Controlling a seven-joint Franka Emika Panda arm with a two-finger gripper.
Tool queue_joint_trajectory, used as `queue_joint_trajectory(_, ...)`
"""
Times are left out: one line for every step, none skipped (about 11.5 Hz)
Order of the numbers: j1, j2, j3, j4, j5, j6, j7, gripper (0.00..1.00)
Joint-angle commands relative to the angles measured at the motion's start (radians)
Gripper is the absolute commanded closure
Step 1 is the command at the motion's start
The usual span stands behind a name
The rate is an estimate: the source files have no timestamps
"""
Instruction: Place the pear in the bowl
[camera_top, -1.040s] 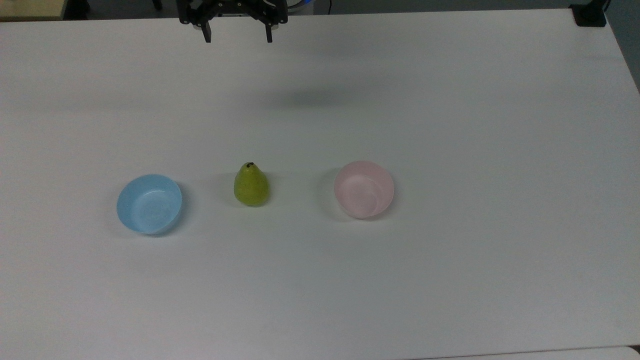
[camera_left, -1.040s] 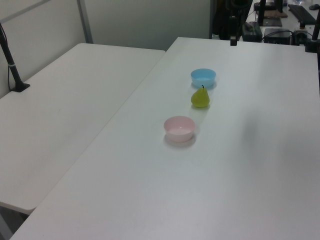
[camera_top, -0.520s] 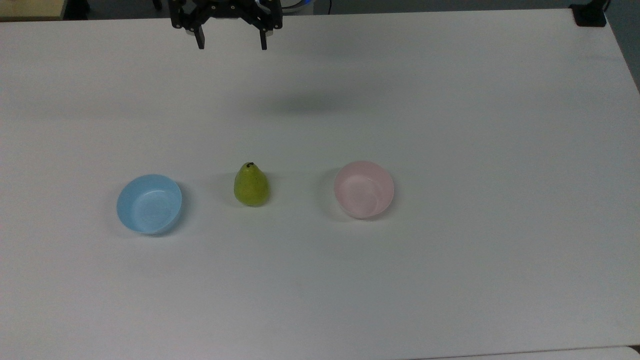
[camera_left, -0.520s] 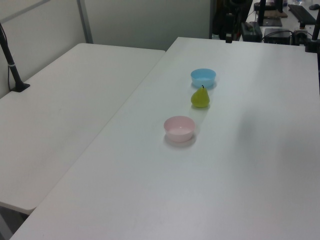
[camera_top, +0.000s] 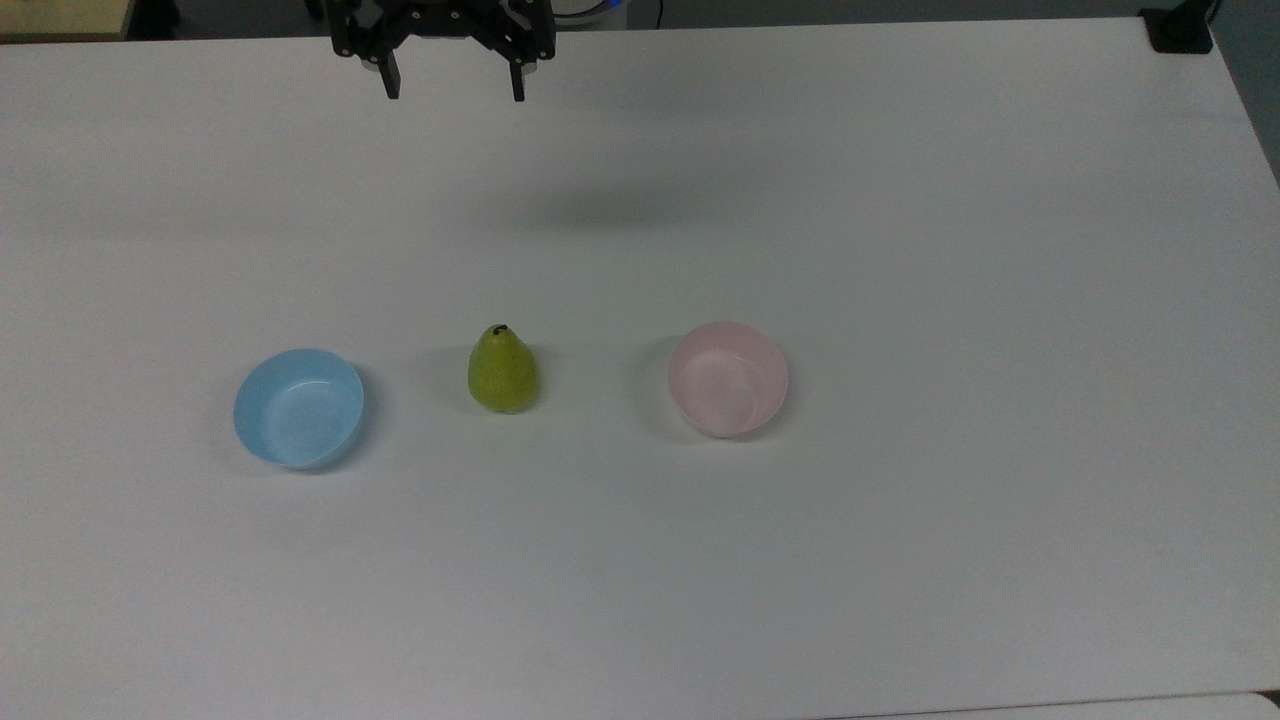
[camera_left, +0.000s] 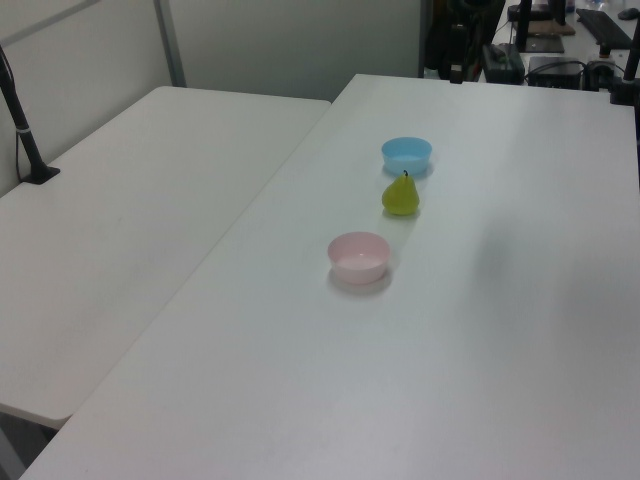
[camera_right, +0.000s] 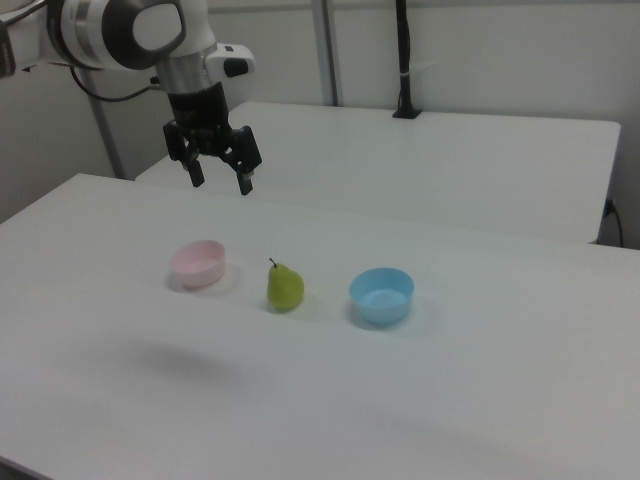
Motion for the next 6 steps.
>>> queue_joint_trajectory(-0.001, 0.007, -0.002, -0.001, 0.001, 0.026, 0.005, 0.0)
queue_joint_trajectory(-0.001, 0.009, -0.002, -0.001, 0.001, 0.035, 0.01, 0.0)
queue_joint_trajectory(-0.001, 0.009, -0.002, -0.001, 0.001, 0.038, 0.011, 0.0)
queue_joint_trajectory(-0.001, 0.009, -0.002, -0.001, 0.001, 0.038, 0.01, 0.0)
queue_joint_trajectory(-0.001, 0.009, -0.002, -0.002, -0.001, 0.038, 0.01, 0.0)
queue_joint_trajectory(0.001, 0.009, -0.002, -0.002, -0.001, 0.038, 0.01, 0.0)
